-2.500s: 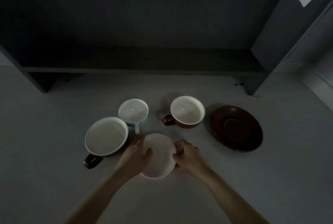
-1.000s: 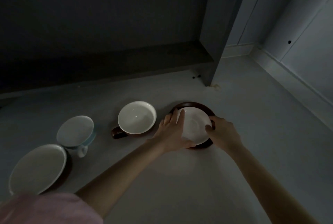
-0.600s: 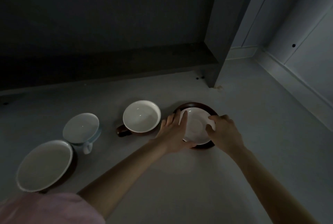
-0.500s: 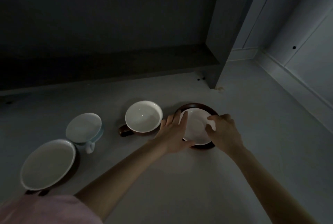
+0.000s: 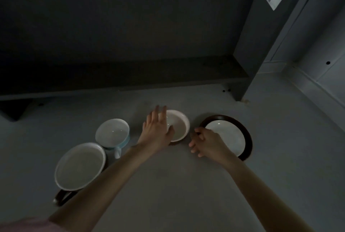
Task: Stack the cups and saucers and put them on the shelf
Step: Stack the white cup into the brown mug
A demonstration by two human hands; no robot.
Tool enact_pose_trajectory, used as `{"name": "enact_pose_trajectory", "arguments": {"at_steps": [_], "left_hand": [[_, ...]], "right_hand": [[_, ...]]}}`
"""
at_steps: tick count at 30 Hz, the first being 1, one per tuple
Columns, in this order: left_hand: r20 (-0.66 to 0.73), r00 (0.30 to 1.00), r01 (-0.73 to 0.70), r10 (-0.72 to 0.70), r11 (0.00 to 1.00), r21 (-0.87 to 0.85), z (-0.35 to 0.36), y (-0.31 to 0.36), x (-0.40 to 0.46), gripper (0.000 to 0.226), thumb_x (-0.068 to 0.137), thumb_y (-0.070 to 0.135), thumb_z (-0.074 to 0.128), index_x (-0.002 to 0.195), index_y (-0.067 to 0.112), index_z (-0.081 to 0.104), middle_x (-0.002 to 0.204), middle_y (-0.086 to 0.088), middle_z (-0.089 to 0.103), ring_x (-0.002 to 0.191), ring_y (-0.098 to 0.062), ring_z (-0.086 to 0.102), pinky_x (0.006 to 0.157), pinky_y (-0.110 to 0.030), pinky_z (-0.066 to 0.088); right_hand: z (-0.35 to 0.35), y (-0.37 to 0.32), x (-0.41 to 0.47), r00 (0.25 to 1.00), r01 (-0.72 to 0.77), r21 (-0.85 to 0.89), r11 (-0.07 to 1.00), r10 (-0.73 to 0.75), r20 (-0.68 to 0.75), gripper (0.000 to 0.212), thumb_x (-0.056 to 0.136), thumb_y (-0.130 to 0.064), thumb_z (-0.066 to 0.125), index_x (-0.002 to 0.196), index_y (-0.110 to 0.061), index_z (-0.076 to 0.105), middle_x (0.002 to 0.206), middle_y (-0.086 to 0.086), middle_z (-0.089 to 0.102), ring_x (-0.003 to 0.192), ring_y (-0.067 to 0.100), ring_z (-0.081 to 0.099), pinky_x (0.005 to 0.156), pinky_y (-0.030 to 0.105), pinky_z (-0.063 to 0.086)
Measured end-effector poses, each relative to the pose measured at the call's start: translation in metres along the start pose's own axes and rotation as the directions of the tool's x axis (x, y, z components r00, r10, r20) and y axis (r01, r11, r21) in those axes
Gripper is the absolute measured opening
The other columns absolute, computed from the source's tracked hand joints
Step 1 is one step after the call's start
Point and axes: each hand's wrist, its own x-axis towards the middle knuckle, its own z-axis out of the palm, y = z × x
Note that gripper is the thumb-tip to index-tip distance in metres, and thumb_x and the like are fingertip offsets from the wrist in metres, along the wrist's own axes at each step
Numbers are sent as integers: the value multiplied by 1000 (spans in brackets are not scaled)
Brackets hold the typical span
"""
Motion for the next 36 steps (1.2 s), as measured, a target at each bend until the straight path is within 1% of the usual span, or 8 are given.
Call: {"name": "enact_pose_trajectory", "arguments": {"at_steps": [4, 8, 12, 17, 20, 24, 30, 36], "left_hand": [[63, 994, 89, -84, 993, -76, -2, -17, 7, 68, 89, 25, 44, 141, 7, 5, 153, -17, 11, 138, -35, 18, 111, -45, 22], [115, 987, 126, -109, 980, -153, -4, -23, 13, 60, 89, 21, 44, 139, 4, 15, 144, -21, 34, 129, -37, 38, 104, -40, 33], [80, 992, 110, -96, 975, -193, -8, -27, 16, 46, 87, 15, 47, 130, 6, 35, 128, -22, 53, 116, -37, 50, 93, -37, 40], [11, 993, 113, -113, 971, -212, -8, -40, 17, 27, 85, 15, 47, 111, 6, 48, 113, -17, 63, 102, -34, 58, 83, -35, 44], [-14, 993, 110, -116, 970, -217, -10, -42, 11, 25, 84, 13, 47, 109, 7, 49, 111, -16, 64, 101, -33, 59, 80, -35, 44], [-58, 994, 80, -97, 966, -244, -23, -46, 1, 26, 83, 12, 50, 108, 7, 50, 110, -14, 64, 98, -28, 60, 73, -29, 41], [-137, 990, 15, -37, 988, -153, -62, -58, -19, 26, 86, 18, 51, 110, 10, 50, 107, -10, 59, 86, -19, 55, 70, -29, 41], [-178, 982, 37, -70, 982, -183, -103, -88, -52, 20, 85, 20, 54, 103, 10, 52, 93, -5, 57, 80, -23, 61, 69, -35, 51]], "right_hand": [[21, -10, 3, 995, -66, 56, 996, 61, 76, 33, 94, -25, 42, 118, -2, 45, 99, 22, 66, 48, 6, 58, 51, 22, 50], [21, -15, 8, 991, -114, 146, 983, 102, 85, 16, 93, -20, 45, 101, -6, 45, 114, 25, 61, 61, 13, 62, 60, 29, 55], [22, -15, 14, 988, -145, 165, 976, 133, 82, 28, 93, -13, 42, 116, 2, 46, 111, 24, 59, 88, 32, 67, 73, 37, 57], [28, -18, 19, 988, -150, 252, 956, 154, 3, 12, 91, -12, 40, 98, -8, 49, 89, 17, 62, 65, 23, 66, 63, 33, 59], [31, -20, 14, 992, -114, 150, 982, 121, -39, 13, 89, -13, 40, 84, -9, 52, 66, 10, 65, 70, 32, 70, 76, 46, 59], [35, -35, 4, 998, -34, 47, 998, 37, -52, 23, 88, -13, 42, 97, 2, 56, 84, 22, 68, 87, 41, 68, 84, 53, 54], [40, -70, -10, 994, 97, -36, 995, -99, -55, 27, 88, -16, 43, 104, -2, 59, 96, 17, 67, 84, 33, 70, 78, 48, 58], [68, -103, -24, 989, 139, -10, 990, -139, 48, 28, 90, -16, 42, 109, -3, 58, 95, 18, 67, 78, 33, 71, 71, 42, 61]]}}
